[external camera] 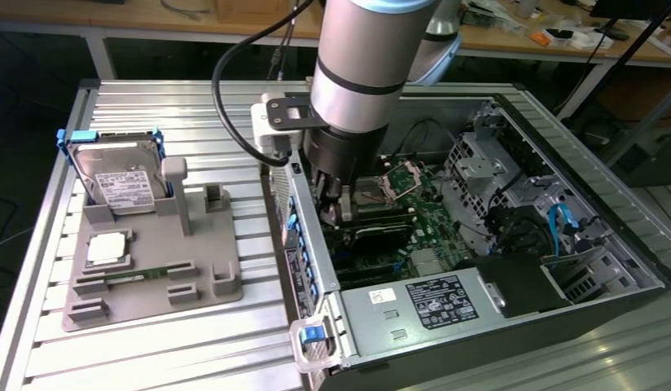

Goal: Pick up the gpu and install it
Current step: 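Press down on the gpu until it lock into place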

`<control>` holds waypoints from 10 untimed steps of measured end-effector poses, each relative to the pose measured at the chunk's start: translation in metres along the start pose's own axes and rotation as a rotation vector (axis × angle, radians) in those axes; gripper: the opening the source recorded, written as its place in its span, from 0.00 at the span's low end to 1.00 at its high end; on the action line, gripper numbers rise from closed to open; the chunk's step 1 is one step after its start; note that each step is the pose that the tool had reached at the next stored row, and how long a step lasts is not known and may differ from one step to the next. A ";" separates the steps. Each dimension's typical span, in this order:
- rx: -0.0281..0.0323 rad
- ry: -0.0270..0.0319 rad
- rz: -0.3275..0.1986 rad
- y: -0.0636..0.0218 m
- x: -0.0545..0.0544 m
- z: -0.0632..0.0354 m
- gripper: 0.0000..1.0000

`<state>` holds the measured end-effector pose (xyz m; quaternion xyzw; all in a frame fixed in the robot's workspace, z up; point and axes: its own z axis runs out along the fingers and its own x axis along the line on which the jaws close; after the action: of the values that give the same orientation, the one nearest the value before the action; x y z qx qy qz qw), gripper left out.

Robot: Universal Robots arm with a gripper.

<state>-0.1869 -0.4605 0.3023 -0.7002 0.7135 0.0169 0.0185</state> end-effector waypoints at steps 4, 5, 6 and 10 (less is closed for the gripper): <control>0.0003 -0.0001 0.000 0.0033 0.000 0.0000 0.11; 0.0002 -0.0001 0.000 0.0033 0.000 0.0000 0.11; -0.0005 -0.0001 0.000 0.0033 0.000 0.0000 0.11; -0.0027 -0.0001 0.000 0.0032 0.000 0.0000 0.11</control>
<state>-0.1901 -0.4605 0.3023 -0.7002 0.7135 0.0179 0.0176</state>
